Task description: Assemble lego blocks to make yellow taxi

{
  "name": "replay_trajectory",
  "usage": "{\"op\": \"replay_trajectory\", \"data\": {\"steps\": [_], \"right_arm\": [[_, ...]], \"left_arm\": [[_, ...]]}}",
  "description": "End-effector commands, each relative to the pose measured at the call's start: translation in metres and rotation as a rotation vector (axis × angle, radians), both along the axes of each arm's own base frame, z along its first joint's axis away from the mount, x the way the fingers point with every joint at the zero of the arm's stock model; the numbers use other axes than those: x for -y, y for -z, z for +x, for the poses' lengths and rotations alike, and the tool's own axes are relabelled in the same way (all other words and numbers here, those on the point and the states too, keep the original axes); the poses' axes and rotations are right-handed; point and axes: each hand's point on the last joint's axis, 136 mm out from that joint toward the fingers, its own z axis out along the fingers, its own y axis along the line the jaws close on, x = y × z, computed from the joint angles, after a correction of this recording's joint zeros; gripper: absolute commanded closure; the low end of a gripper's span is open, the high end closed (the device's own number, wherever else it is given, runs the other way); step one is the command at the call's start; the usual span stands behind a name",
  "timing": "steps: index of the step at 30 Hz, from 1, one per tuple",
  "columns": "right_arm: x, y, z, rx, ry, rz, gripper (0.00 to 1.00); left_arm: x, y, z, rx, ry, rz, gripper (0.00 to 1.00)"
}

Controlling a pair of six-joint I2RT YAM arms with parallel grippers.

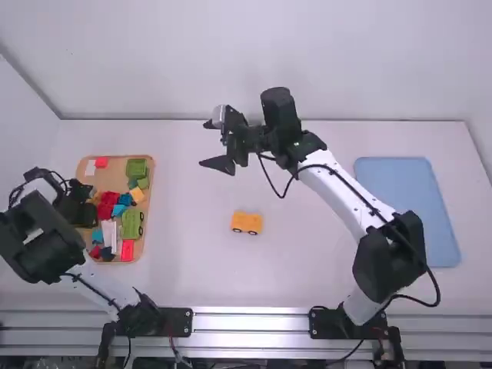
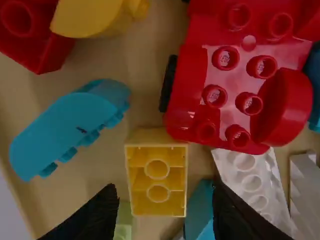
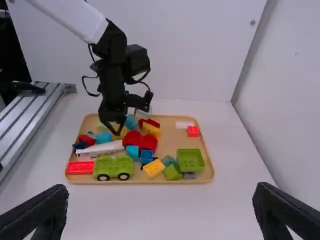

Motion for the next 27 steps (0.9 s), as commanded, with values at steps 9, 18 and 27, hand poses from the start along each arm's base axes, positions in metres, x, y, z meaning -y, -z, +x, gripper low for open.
{"op": "replay_trajectory", "data": {"steps": [9, 18, 27], "right_arm": [[0.0, -0.01, 0.003, 0.022, -0.003, 0.011, 0.02], [0.005, -0.01, 0.007, 0.019, 0.01, 0.01, 0.02], [0.004, -0.009, 0.007, 0.019, 0.009, 0.01, 0.02]], "left_arm": [[-0.005, 0.002, -0.008, -0.009, -0.053, 0.013, 0.47], [-0.002, 0.012, -0.011, -0.011, -0.032, 0.015, 0.51], [-0.006, 0.019, -0.008, 0.024, -0.069, 0.037, 0.5]]}}
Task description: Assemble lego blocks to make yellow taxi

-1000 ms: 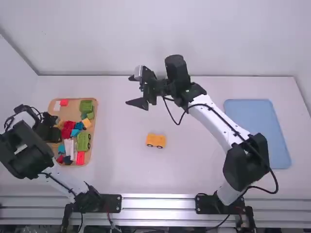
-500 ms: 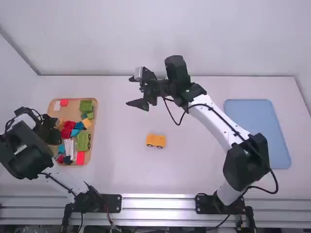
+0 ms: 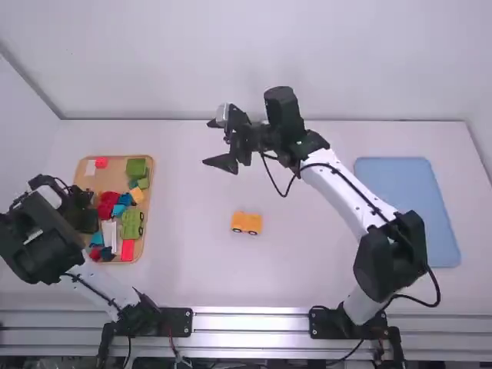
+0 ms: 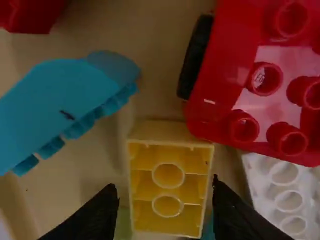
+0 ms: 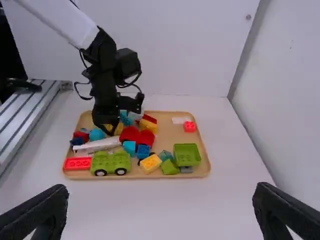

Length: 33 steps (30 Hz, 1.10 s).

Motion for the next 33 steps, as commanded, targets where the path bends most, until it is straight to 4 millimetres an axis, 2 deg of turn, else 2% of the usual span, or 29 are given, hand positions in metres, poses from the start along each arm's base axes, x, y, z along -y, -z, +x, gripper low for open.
{"op": "replay_trajectory", "data": {"steps": [1, 7, 13, 22, 24, 28, 33], "right_arm": [[-0.002, -0.012, 0.002, 0.027, -0.006, 0.017, 0.02], [0.002, -0.012, 0.005, 0.024, -0.002, 0.018, 0.02], [0.003, -0.011, 0.005, 0.018, -0.001, 0.015, 0.02], [0.003, -0.01, 0.004, 0.012, 0.0, 0.011, 0.02], [0.003, -0.01, 0.004, 0.012, 0.0, 0.011, 0.02], [0.003, -0.01, 0.004, 0.012, 0.0, 0.012, 0.02], [0.007, -0.01, 0.009, 0.012, 0.012, 0.012, 0.02]], "left_arm": [[0.004, 0.0, 0.002, 0.037, -0.01, -0.031, 0.51], [0.008, 0.003, 0.005, 0.054, -0.002, -0.045, 0.55], [0.005, 0.004, -0.002, 0.022, -0.016, -0.029, 0.55], [0.004, 0.004, -0.002, 0.023, -0.019, -0.027, 0.65], [0.004, 0.002, 0.0, 0.028, -0.036, -0.024, 0.7], [-0.001, -0.009, 0.005, 0.039, -0.068, -0.024, 0.81], [0.002, -0.036, 0.012, 0.076, -0.063, -0.055, 0.82]]}}
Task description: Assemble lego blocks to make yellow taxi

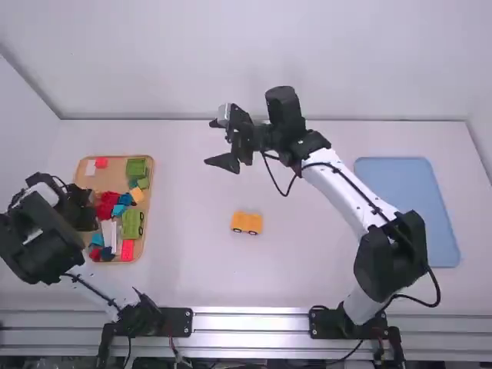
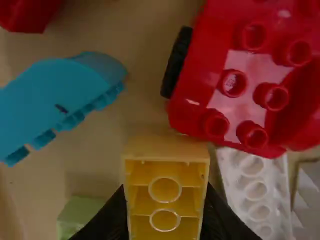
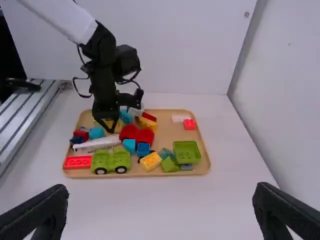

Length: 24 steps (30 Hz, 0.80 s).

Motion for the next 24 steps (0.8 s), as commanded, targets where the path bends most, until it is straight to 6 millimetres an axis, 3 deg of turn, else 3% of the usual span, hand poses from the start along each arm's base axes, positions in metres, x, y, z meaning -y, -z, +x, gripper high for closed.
{"op": "replay_trajectory", "data": {"steps": [1, 4, 7, 8, 11, 12, 15, 16, 17, 19, 20, 24], "right_arm": [[0.004, -0.012, 0.006, 0.02, 0.005, 0.017, 0.02], [0.007, -0.012, 0.01, 0.022, 0.015, 0.019, 0.02], [0.012, -0.014, 0.015, 0.024, 0.031, 0.025, 0.02], [0.012, -0.014, 0.016, 0.024, 0.031, 0.025, 0.02], [0.011, -0.016, 0.016, 0.033, 0.029, 0.029, 0.02], [0.011, -0.015, 0.016, 0.033, 0.03, 0.029, 0.02], [0.01, -0.016, 0.012, 0.027, 0.009, 0.035, 0.02], [0.01, -0.017, 0.01, 0.026, 0.0, 0.038, 0.02], [0.008, -0.019, 0.004, 0.035, -0.034, 0.051, 0.02], [0.005, -0.024, 0.0, 0.034, -0.052, 0.068, 0.02], [0.005, -0.025, 0.001, 0.027, -0.048, 0.071, 0.02], [0.005, -0.024, 0.0, -0.002, -0.048, 0.072, 0.03]], "left_arm": [[-0.007, -0.031, 0.013, 0.078, -0.01, 0.02, 0.82], [-0.004, -0.054, 0.015, 0.117, -0.01, 0.021, 0.84], [0.01, -0.09, 0.023, 0.225, 0.034, 0.018, 0.87], [0.011, -0.093, 0.024, 0.235, 0.039, 0.017, 0.87], [0.05, -0.155, 0.044, 0.494, 0.167, -0.047, 0.83], [0.06, -0.166, 0.048, 0.542, 0.2, -0.067, 0.81], [0.126, -0.223, 0.061, 0.787, 0.481, -0.155, 0.83], [0.133, -0.227, 0.062, 0.807, 0.508, -0.162, 0.84], [0.158, -0.241, 0.066, 0.864, 0.598, -0.188, 0.86], [0.197, -0.256, 0.072, 0.919, 0.731, -0.232, 0.88], [0.208, -0.259, 0.074, 0.933, 0.768, -0.247, 0.88], [0.291, -0.277, 0.078, 1.046, 1.066, -0.385, 0.89]]}}
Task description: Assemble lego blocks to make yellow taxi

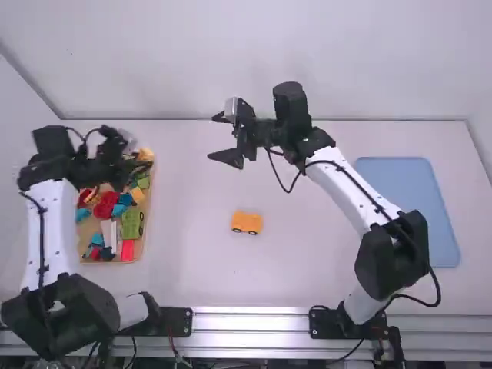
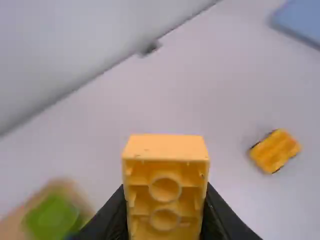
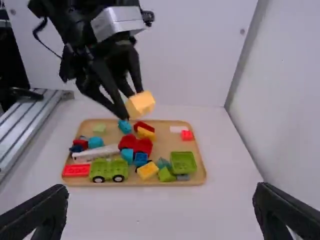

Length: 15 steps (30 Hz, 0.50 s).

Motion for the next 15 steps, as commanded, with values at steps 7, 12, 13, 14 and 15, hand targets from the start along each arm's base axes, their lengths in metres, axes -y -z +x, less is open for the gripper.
{"op": "replay_trajectory", "data": {"steps": [7, 12, 13, 14, 15], "right_arm": [[0.0, -0.006, -0.027, -0.053, -0.156, 0.042, 0.1], [0.003, -0.011, -0.037, -0.074, -0.225, 0.088, 0.1], [0.002, -0.012, -0.037, -0.08, -0.23, 0.094, 0.1], [0.002, -0.012, -0.037, -0.075, -0.227, 0.096, 0.11], [0.002, -0.011, -0.036, -0.073, -0.226, 0.096, 0.11]], "left_arm": [[0.126, -0.033, 0.003, 0.244, 0.458, -0.165, 0.92], [0.151, -0.035, -0.004, 0.291, 0.562, -0.284, 0.9], [0.154, -0.034, -0.005, 0.288, 0.573, -0.312, 0.9], [0.157, -0.033, -0.006, 0.288, 0.582, -0.335, 0.9], [0.158, -0.034, -0.006, 0.287, 0.587, -0.348, 0.9]]}}
